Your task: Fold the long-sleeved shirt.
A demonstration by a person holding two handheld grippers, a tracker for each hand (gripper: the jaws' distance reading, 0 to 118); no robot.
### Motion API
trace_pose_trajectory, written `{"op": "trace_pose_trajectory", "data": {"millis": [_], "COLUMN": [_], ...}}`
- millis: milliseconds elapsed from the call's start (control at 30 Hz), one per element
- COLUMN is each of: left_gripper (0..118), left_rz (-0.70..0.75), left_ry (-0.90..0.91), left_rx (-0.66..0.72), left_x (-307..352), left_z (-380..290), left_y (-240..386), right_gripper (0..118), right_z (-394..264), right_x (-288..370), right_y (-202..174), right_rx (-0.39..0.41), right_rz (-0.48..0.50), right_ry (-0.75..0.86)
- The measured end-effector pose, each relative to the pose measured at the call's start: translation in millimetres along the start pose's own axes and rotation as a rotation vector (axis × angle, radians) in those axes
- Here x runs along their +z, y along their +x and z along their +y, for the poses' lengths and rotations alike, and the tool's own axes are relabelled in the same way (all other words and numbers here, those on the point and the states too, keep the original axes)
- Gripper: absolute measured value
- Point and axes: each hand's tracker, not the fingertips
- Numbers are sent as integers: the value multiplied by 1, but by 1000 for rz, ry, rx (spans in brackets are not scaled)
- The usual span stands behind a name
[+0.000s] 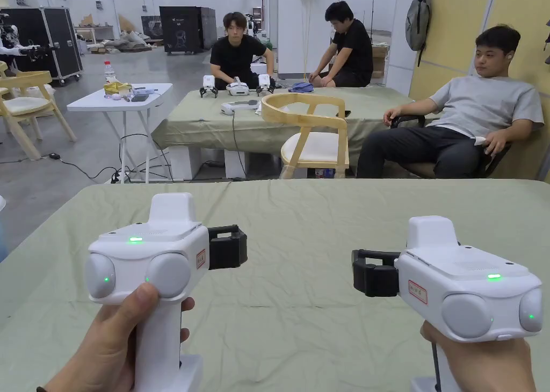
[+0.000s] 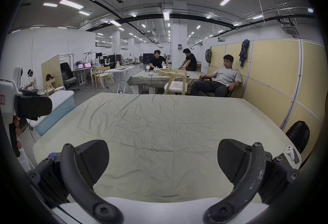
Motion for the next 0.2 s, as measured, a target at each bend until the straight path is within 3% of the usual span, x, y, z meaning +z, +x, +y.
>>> {"op": "trace_pose_trajectory", "data": {"millis": [200], "left_gripper": [118], "left_rz": [-13], "left_ry": [-13], "left_rx": [16], "left_x": [3], "left_z": [-1], "left_y": [-1], "right_gripper": [118], "right_z": [-2], "right_x": [-1], "right_y": [0], "right_rx": [-2], "right_rz": [0], "right_ry": [-5]}}
